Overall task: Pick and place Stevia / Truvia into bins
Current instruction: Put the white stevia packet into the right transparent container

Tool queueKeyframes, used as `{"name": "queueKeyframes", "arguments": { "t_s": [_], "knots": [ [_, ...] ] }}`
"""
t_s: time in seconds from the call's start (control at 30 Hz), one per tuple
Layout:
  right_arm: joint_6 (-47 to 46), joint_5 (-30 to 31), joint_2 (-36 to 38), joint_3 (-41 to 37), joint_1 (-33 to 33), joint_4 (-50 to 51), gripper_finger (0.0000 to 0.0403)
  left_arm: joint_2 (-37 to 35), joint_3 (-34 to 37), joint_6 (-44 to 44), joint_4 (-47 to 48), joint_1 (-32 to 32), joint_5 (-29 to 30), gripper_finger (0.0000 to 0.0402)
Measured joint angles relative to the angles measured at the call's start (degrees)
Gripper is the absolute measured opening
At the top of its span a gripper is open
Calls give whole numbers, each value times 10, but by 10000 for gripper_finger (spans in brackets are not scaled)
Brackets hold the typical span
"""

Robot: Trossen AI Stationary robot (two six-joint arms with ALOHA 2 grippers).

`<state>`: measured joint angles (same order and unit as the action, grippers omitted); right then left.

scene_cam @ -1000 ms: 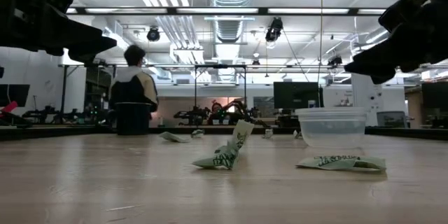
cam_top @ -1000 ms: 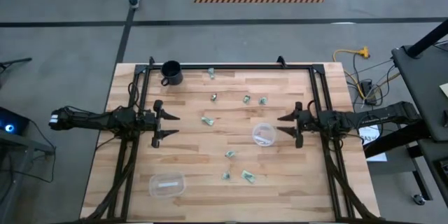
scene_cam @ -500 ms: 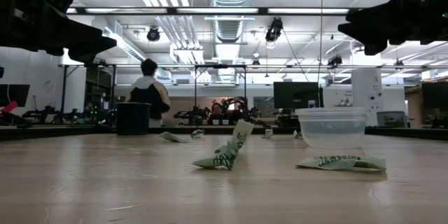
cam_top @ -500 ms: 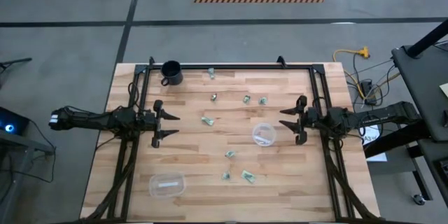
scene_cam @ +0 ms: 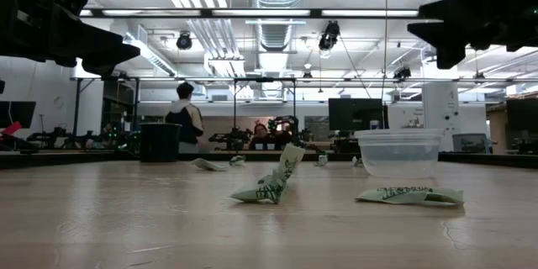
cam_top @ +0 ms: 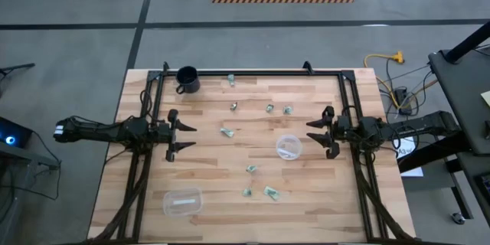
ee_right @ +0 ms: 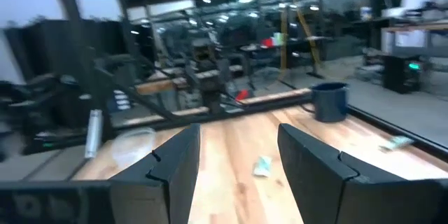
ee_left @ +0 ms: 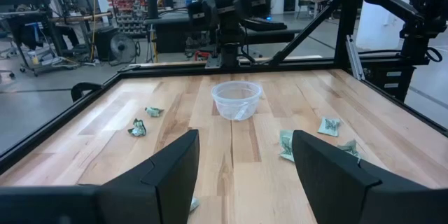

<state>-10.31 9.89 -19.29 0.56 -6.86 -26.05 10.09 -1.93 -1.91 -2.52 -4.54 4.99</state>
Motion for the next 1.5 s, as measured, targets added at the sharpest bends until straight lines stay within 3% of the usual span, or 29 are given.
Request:
{"name": "queueKeyframes", "arguments": {
  "t_s": [0.3,0.47,0.7,1.13,1.5],
  "knots": [
    [17,-127,-1,1,0,-79,183,0,0,0,0,0,0,212],
    [15,-166,-6,30,0,-72,183,0,0,0,0,0,0,212],
    [23,-271,-72,92,-14,-45,183,0,0,0,0,0,0,212],
    [128,-279,-264,239,-74,112,183,0,0,0,0,0,0,212],
    [179,-278,-449,331,-94,142,183,0,0,0,0,0,0,212]
  ]
}}
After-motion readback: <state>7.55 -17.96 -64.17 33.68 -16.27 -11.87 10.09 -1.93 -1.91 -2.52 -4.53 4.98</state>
